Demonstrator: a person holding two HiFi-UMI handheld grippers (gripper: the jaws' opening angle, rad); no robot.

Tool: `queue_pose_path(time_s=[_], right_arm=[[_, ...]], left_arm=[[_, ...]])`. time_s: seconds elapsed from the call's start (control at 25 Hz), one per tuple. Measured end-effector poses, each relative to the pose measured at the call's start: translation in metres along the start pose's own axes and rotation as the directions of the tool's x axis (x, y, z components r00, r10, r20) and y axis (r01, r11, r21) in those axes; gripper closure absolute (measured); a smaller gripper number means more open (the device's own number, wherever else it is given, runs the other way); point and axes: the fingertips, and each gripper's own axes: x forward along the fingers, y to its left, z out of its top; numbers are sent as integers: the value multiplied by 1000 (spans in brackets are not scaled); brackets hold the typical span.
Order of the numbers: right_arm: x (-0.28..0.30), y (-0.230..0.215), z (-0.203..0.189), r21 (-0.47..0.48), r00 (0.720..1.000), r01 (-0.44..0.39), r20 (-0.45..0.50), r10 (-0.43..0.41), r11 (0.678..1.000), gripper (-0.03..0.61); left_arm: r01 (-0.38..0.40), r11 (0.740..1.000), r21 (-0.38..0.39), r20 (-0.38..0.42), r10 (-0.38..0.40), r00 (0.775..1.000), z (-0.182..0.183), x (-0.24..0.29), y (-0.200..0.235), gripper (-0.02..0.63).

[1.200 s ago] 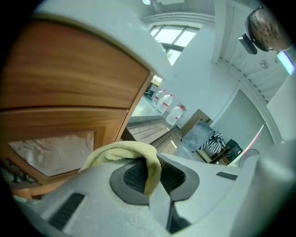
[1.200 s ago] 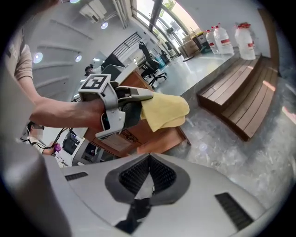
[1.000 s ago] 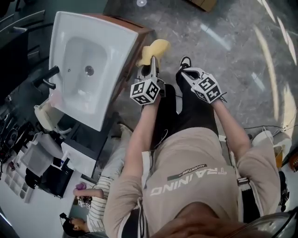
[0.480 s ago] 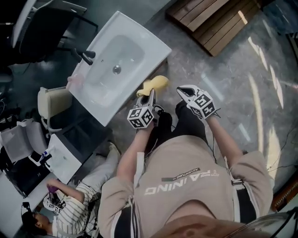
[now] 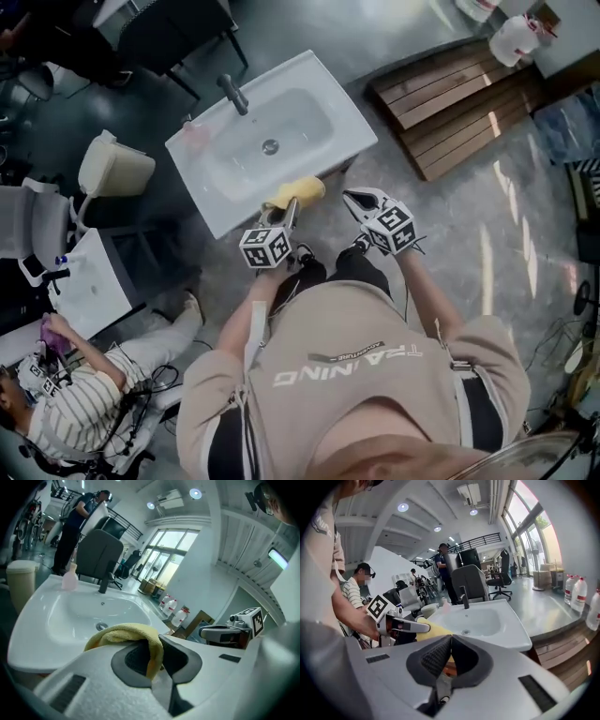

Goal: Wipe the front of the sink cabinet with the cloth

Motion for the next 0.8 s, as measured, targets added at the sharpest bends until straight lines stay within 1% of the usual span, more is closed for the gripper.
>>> queue_pose_path(time_s=[0.2, 0.28, 0.48, 0.56, 0.64, 0.8], right_arm=[[9, 36, 30, -33, 999, -37, 9, 37, 999, 566], [14, 49, 45, -52, 999, -44, 24, 45, 998, 566], [15, 75, 87, -147, 995, -49, 80, 61, 988, 566], [12, 82, 103, -189, 992, -43, 105, 64, 981, 566], [7, 88, 117, -218, 989, -37, 134, 68, 975, 566], [-1, 96, 135, -259, 983, -42, 164, 87, 965, 566]], left_arm=[[-7, 1000, 7, 67, 7, 998, 34, -36, 7, 574], [-11, 1000, 22, 93, 9, 996, 46, -50, 8, 574], [-24, 992, 122, 157, 4, 988, 73, -81, -5, 574], [-36, 987, 154, 192, 5, 981, 86, -93, -10, 574], [-55, 984, 170, 230, 15, 973, 97, -104, -14, 574], [-92, 982, 166, 300, 38, 953, 117, -124, -18, 574]])
